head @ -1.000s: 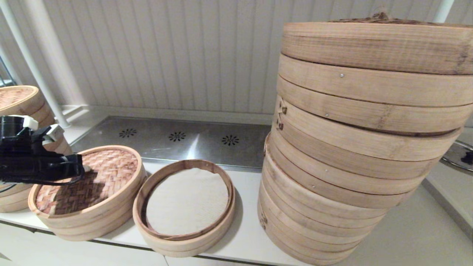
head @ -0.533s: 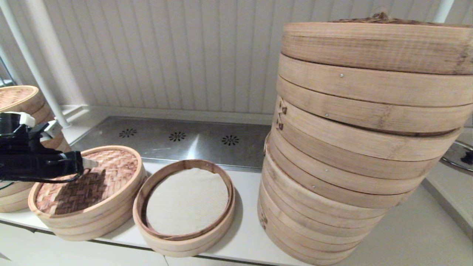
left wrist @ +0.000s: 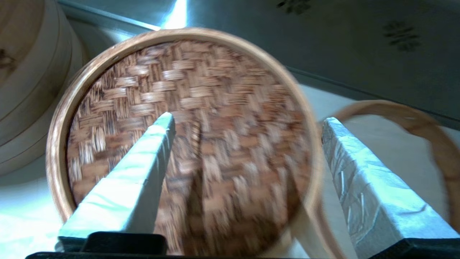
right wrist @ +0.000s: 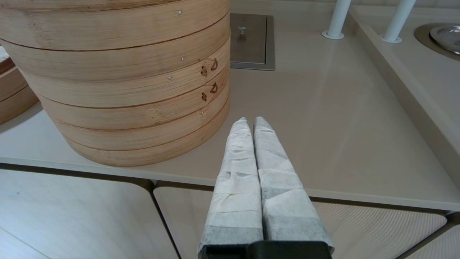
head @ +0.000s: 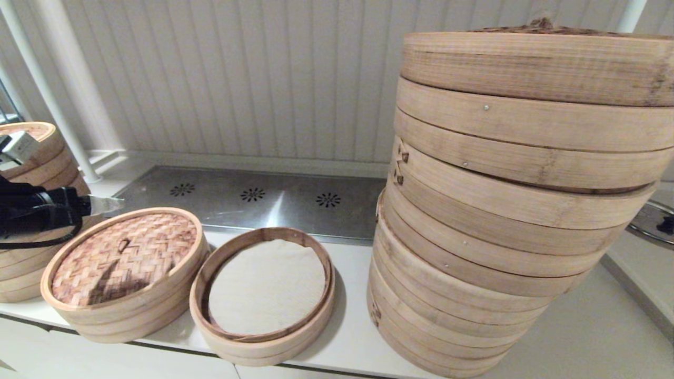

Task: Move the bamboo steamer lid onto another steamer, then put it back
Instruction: Pick up the steamer

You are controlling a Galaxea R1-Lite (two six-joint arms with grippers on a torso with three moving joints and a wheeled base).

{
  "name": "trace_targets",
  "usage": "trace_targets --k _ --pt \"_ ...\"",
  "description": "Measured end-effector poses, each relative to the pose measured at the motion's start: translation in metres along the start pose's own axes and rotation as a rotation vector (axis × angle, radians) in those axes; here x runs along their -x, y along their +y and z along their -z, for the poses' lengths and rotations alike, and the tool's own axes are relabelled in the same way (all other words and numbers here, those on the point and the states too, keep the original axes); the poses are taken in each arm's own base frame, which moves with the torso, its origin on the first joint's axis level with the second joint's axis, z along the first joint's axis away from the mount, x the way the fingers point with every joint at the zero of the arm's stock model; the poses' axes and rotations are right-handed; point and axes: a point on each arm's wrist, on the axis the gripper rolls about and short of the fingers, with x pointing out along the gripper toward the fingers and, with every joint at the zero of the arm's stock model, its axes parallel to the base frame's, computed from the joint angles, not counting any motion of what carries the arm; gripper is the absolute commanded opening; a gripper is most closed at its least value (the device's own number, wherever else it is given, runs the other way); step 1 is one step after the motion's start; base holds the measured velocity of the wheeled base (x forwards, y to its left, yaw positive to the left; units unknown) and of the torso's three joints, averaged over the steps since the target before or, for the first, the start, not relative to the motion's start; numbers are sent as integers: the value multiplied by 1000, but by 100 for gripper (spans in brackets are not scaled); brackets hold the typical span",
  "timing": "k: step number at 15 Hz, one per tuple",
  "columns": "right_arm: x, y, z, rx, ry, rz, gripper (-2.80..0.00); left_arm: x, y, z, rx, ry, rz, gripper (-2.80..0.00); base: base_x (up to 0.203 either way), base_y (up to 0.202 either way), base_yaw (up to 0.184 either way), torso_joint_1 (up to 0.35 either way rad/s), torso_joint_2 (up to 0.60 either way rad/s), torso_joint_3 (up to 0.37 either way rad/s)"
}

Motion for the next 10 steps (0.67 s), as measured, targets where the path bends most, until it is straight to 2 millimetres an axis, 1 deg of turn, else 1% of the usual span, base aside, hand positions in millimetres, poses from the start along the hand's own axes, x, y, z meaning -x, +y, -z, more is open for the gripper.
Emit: trace_targets --k 3,5,6,8,10 --pt "0 0 0 0 0 0 -280 50 -19 -1 -8 -54 50 0 0 0 0 0 0 0" --pt "0 0 0 0 0 0 -280 85 -32 5 -20 -94 72 0 0 0 0 0 0 0" --pt "0 0 0 0 0 0 -280 100 -37 9 -24 -106 80 -280 0 0 0 0 0 0" --pt "0 0 0 0 0 0 -280 129 -48 23 -29 -113 112 -280 0 0 0 0 0 0" --pt "0 0 0 0 0 0 -280 153 -58 42 -28 -103 156 -280 0 0 0 0 0 0"
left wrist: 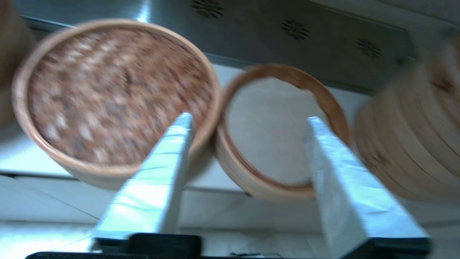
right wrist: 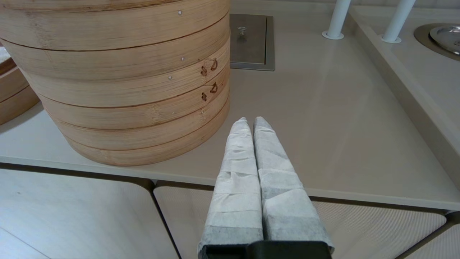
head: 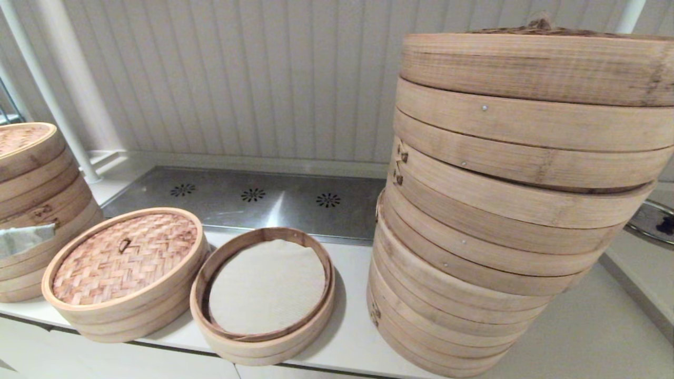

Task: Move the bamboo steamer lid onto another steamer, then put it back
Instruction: Pick up the steamer

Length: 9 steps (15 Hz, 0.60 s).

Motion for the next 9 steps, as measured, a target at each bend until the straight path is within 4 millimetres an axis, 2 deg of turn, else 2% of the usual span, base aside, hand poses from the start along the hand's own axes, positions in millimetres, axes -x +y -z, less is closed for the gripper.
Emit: trace_targets --k 3,6,9 --pt "0 0 0 0 0 0 -280 28 -15 29 9 22 45 -280 0 0 0 0 0 0" --pt "0 0 0 0 1 0 -280 49 -28 55 47 92 170 -280 0 0 0 0 0 0" --pt "0 0 0 0 1 0 -280 63 -37 68 38 135 287 -280 0 0 0 0 0 0"
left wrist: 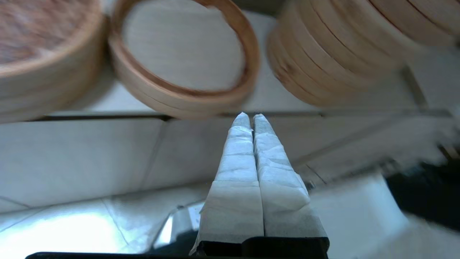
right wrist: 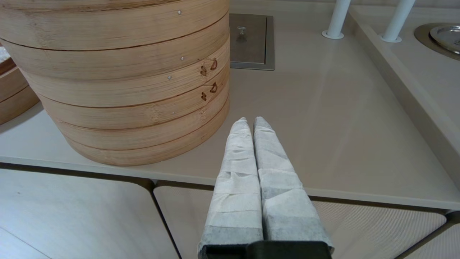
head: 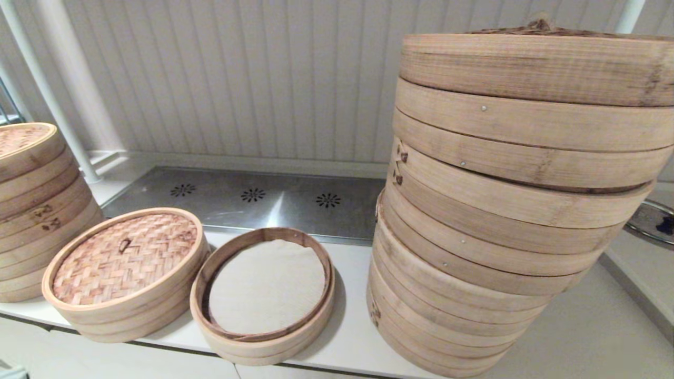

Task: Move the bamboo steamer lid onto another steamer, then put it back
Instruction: Pick up the steamer

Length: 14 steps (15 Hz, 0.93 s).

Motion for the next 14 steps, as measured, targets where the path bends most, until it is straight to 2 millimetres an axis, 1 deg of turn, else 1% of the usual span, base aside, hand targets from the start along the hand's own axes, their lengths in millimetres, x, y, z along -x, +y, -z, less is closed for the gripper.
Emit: trace_targets --k 2,4,5,8,10,12,14 --pt "0 0 0 0 -1 0 -280 9 -6 12 -30 20 60 -280 0 0 0 0 0 0" --pt "0 0 0 0 0 0 -280 12 -5 30 -68 1 41 -280 0 0 0 0 0 0" --pt "0 0 0 0 0 0 -280 10 -1 41 -82 -11 14 -280 0 0 0 0 0 0" --pt "0 0 0 0 0 0 -280 -6 15 70 -107 -36 -51 -280 0 0 0 0 0 0" --pt "0 0 0 0 0 0 -280 -17 25 86 -116 -50 -68 -280 0 0 0 0 0 0" --pt "0 0 0 0 0 0 -280 -27 33 98 -135 -79 -77 -280 0 0 0 0 0 0" --pt "0 0 0 0 0 0 -280 -32 38 106 -150 -105 -90 -280 0 0 0 0 0 0"
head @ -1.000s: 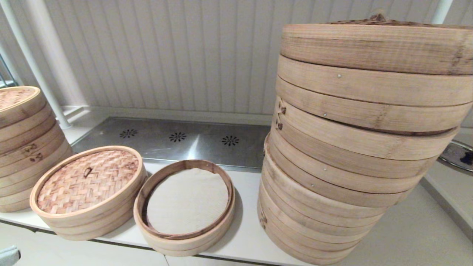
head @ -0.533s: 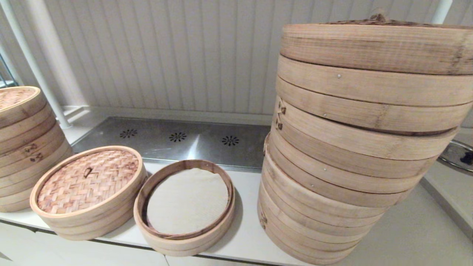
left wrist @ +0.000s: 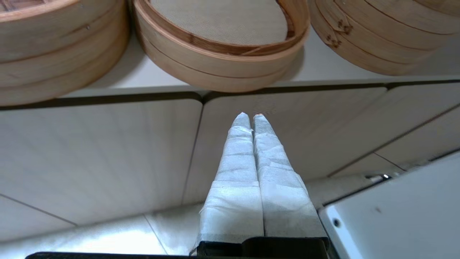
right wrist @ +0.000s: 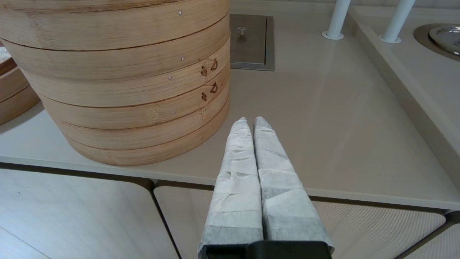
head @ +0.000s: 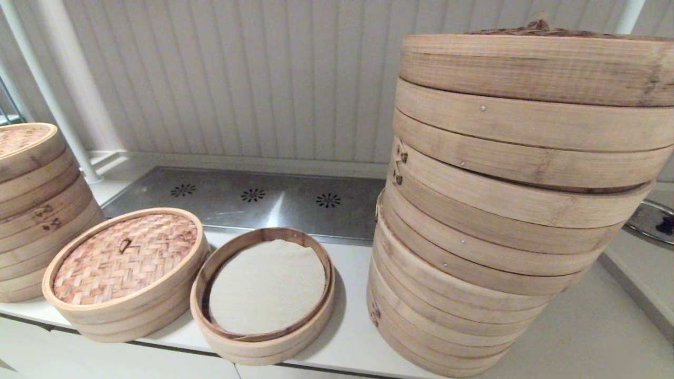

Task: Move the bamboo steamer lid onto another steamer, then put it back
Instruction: Pick up the steamer

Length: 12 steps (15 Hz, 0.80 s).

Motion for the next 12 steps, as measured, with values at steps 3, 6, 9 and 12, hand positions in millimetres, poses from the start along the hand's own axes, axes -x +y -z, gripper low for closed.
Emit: trace_targets --k 3,6,9,12 --pt "0 0 0 0 0 0 -280 -2 2 9 1 7 -15 -280 0 0 0 0 0 0" --pt "0 0 0 0 0 0 -280 -1 3 14 -6 3 -30 -280 0 0 0 0 0 0" --pt "0 0 0 0 0 0 -280 2 4 16 -28 -48 -138 -280 0 0 0 0 0 0" --pt "0 0 0 0 0 0 -280 -2 10 23 -75 -121 -278 -280 0 0 0 0 0 0"
